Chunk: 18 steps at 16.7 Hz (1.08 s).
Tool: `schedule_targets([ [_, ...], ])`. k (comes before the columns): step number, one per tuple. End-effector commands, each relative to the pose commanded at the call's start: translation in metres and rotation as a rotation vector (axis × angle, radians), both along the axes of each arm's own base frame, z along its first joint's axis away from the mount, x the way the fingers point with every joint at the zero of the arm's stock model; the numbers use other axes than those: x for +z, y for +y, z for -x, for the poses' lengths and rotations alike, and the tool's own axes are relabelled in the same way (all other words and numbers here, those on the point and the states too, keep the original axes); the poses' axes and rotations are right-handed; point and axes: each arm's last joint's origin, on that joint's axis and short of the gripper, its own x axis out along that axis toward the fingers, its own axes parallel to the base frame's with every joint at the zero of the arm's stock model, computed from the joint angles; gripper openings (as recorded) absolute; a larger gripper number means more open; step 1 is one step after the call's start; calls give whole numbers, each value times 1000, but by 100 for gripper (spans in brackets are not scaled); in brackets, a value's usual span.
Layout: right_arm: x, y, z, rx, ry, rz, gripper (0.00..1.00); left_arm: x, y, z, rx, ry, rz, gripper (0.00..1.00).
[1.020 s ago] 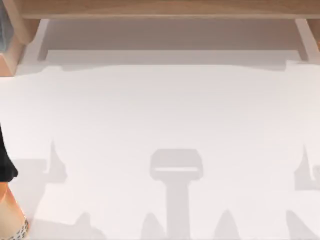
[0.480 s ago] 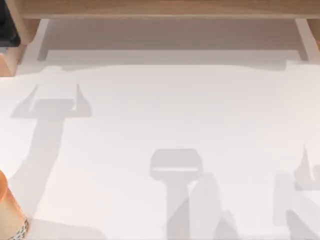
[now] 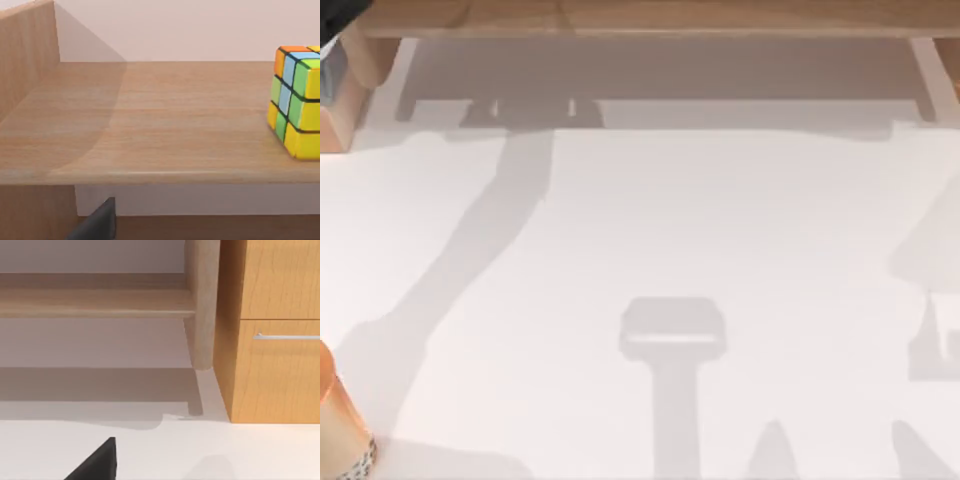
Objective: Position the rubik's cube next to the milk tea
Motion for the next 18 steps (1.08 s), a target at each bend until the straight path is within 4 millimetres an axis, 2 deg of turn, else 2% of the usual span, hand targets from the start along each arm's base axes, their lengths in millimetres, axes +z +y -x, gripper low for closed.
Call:
schedule_targets([
  [4, 0, 0, 0, 0, 0, 0, 100, -6, -50, -44, 2, -2, 2, 100],
  [7, 0, 0, 0, 0, 0, 0, 100, -13, -73, -60, 6, -3, -2, 100],
  [15, 0, 0, 0, 0, 0, 0, 100, -14, -75, -66, 14, -4, -1, 100],
  [18, 0, 0, 0, 0, 0, 0, 100, -9, -76, -77, 12, -6, -1, 100],
])
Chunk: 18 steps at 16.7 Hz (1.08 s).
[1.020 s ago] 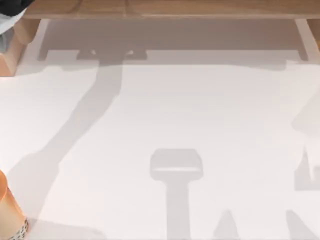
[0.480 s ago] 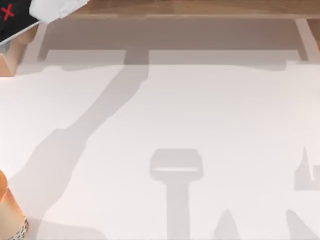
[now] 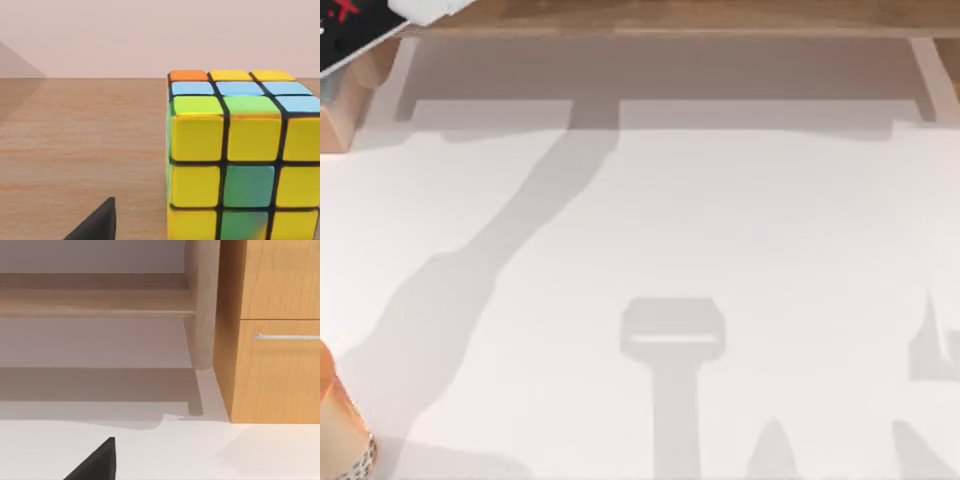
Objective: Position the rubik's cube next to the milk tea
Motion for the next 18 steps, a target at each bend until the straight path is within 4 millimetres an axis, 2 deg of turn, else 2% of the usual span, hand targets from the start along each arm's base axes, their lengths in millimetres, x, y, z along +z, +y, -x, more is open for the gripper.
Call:
schedule_targets([
  [5, 0, 0, 0, 0, 0, 0, 100, 4, -1, -28, 0, -5, 2, 100],
  [8, 0, 0, 0, 0, 0, 0, 100, -1, -2, -43, 0, -5, 3, 100],
  [13, 0, 0, 0, 0, 0, 0, 100, -5, -2, -48, 0, 0, 1, 100],
  [18, 0, 0, 0, 0, 0, 0, 100, -5, -2, -48, 0, 0, 1, 62],
])
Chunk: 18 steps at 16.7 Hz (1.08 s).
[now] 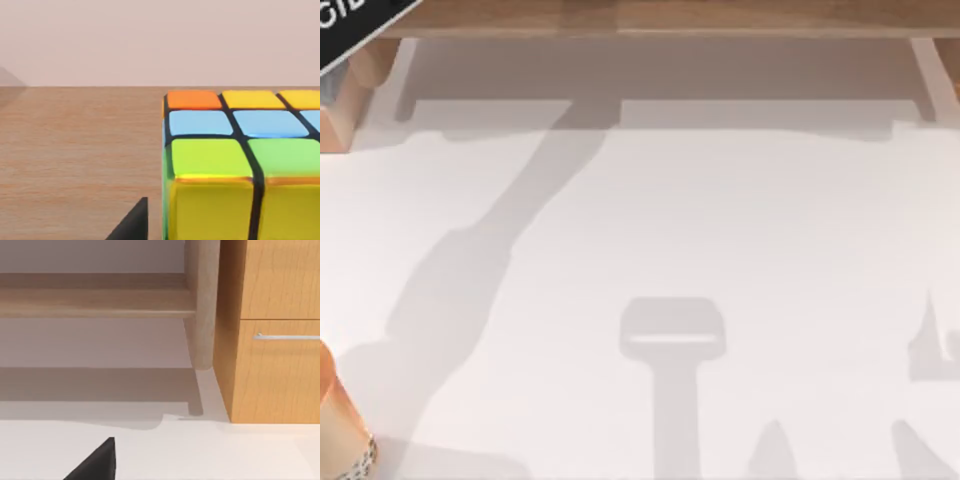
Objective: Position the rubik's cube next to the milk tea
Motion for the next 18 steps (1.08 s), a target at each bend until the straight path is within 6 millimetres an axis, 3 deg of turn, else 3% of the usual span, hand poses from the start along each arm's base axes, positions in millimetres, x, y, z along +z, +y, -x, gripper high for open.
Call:
schedule_targets([
  [8, 0, 0, 0, 0, 0, 0, 100, 0, 0, 0, 0, 0, 0, 2],
  [18, 0, 0, 0, 0, 0, 0, 100, 2, -1, 1, -3, -3, -2, 0],
])
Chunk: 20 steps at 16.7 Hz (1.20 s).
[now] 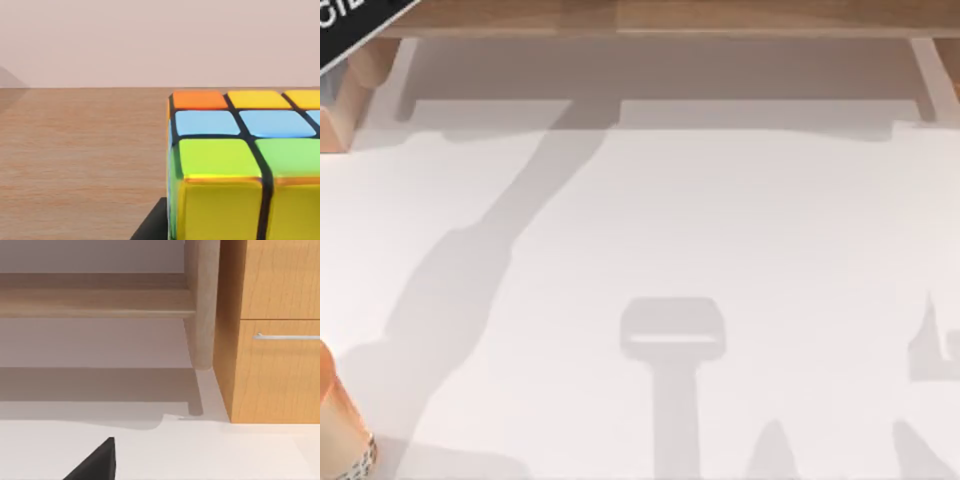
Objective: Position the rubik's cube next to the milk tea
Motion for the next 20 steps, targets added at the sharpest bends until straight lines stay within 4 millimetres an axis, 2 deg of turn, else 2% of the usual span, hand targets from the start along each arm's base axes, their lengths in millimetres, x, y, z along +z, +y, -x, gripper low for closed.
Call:
schedule_targets([
  [3, 0, 0, 0, 0, 0, 0, 100, 8, 2, 2, 6, -2, -12, 0],
  [11, 0, 0, 0, 0, 0, 0, 100, 9, 0, 0, 1, 2, -1, 0],
  [13, 0, 0, 0, 0, 0, 0, 100, 22, 9, 5, -11, -15, -20, 0],
  [16, 0, 0, 0, 0, 0, 0, 100, 55, 51, 24, -5, -27, -114, 0],
  [20, 0, 0, 0, 0, 0, 0, 100, 92, 134, 67, 69, 16, -296, 0],
])
